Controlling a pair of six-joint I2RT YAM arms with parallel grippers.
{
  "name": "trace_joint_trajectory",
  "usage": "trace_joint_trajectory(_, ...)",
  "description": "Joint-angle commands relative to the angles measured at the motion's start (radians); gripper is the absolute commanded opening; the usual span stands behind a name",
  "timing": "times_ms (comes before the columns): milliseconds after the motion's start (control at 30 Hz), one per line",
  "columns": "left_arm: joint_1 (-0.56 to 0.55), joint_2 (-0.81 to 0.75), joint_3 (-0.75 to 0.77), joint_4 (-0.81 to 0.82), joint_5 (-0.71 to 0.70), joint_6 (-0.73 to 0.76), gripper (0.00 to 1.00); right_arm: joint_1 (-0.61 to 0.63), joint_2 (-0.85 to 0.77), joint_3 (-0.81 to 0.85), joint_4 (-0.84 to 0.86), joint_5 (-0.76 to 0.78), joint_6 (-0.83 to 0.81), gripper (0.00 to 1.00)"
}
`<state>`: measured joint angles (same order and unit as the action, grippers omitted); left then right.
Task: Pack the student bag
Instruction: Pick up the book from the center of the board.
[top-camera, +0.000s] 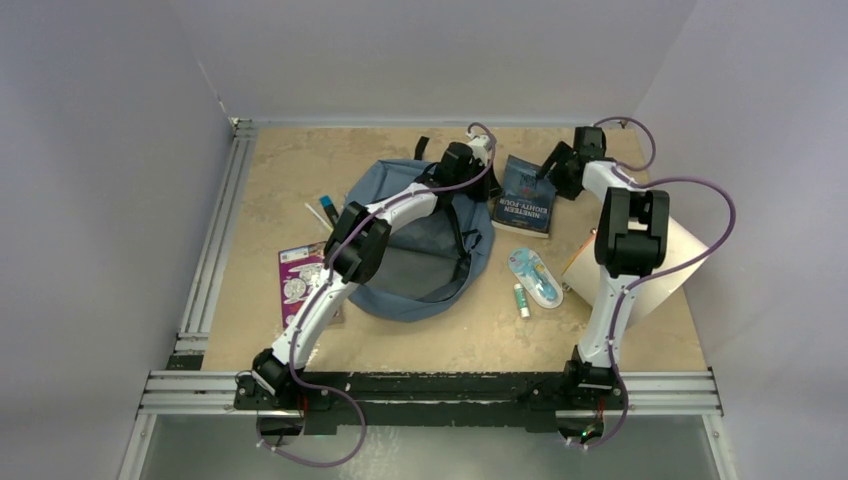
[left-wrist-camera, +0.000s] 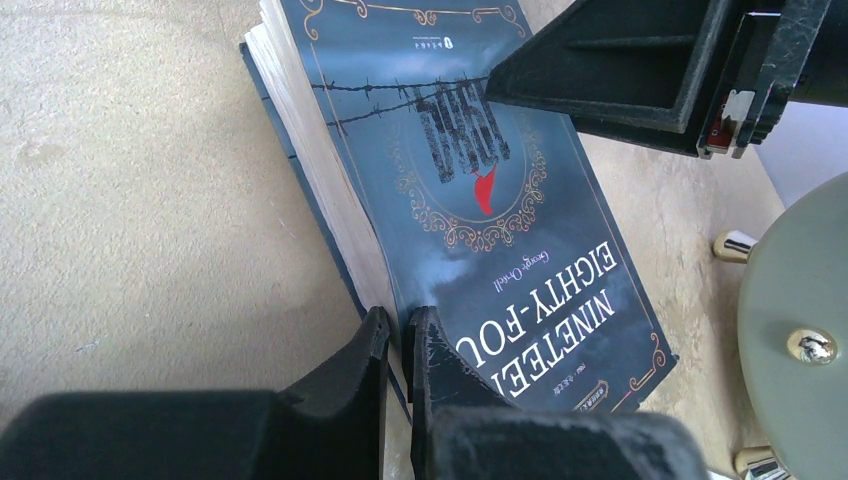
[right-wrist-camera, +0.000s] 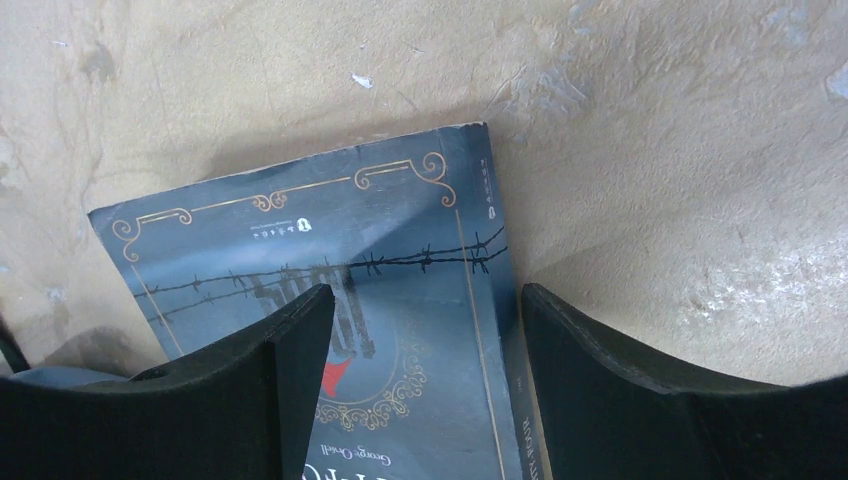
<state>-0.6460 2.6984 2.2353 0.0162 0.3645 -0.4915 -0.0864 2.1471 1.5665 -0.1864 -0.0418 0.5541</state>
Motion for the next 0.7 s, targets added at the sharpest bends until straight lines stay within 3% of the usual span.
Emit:
trace_joint_trajectory(0,0.046,0.053,-0.048,-0.222,-0.062,0.035,0.00,-0.002,0.025,-0.041,-0.005,-0.075,-0.012,0.72)
trace_joint_trajectory(400,0.052,0.067,-0.010,-0.261,-0.044,0.045,0.00,-0.014,-0.094,-0.173,0.181,-0.446,0.040,0.70)
trace_joint_trajectory(667,0.052,0.070,-0.014,-0.259,-0.028,0.044,0.00,-0.014,-0.142,-0.202,0.251,-0.610,0.054,0.60)
